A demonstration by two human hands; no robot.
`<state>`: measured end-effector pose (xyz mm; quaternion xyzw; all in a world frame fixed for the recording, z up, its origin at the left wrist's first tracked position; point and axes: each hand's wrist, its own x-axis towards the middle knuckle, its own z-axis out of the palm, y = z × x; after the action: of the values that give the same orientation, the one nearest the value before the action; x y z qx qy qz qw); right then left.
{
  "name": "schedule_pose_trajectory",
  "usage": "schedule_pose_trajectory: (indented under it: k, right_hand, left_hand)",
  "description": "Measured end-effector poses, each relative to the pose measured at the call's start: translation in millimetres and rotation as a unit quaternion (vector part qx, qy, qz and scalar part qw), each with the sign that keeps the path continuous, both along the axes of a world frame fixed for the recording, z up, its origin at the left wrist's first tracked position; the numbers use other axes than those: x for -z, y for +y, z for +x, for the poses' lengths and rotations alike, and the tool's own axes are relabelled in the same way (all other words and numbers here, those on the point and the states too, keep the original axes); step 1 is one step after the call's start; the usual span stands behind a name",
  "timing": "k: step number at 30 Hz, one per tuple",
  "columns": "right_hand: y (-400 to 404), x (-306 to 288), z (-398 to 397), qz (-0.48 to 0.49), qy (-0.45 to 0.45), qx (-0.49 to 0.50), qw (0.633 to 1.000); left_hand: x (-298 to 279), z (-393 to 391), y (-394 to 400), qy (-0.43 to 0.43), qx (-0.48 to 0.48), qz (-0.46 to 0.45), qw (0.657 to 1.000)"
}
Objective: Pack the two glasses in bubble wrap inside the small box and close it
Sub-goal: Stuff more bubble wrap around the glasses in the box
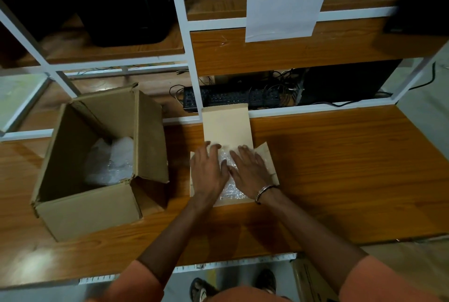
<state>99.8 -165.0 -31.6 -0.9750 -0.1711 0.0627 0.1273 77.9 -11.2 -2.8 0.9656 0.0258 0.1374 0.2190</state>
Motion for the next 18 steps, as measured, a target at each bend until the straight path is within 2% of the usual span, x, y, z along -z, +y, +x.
schedule_pose_trajectory:
  k: [6,9,11,15,18]
  right_hand:
    - [3,16,-1,0.065,0.037,-0.018,0.997]
    - [8,20,-2,0.135,0.034,0.034,0.990]
    - [15,20,-1,0.198,0.050,0.092,0.975]
    - [16,12,1,0.282,0.078,0.146,0.945]
    - [13,-1,7,0.281,0.113,0.160,0.940]
  left_hand:
    - [41,-11,-6,0.082,0.058,0.011,0.995]
    - [58,-20,-4,0.142,0.107,0.083,0.981]
    - [65,-22,-5,0.156,0.106,0.115,0.975]
    - [59,-17,-8,0.172,0.107,0.132,0.970]
    - [45,-12,-8,0.199,0.119,0.124,0.965]
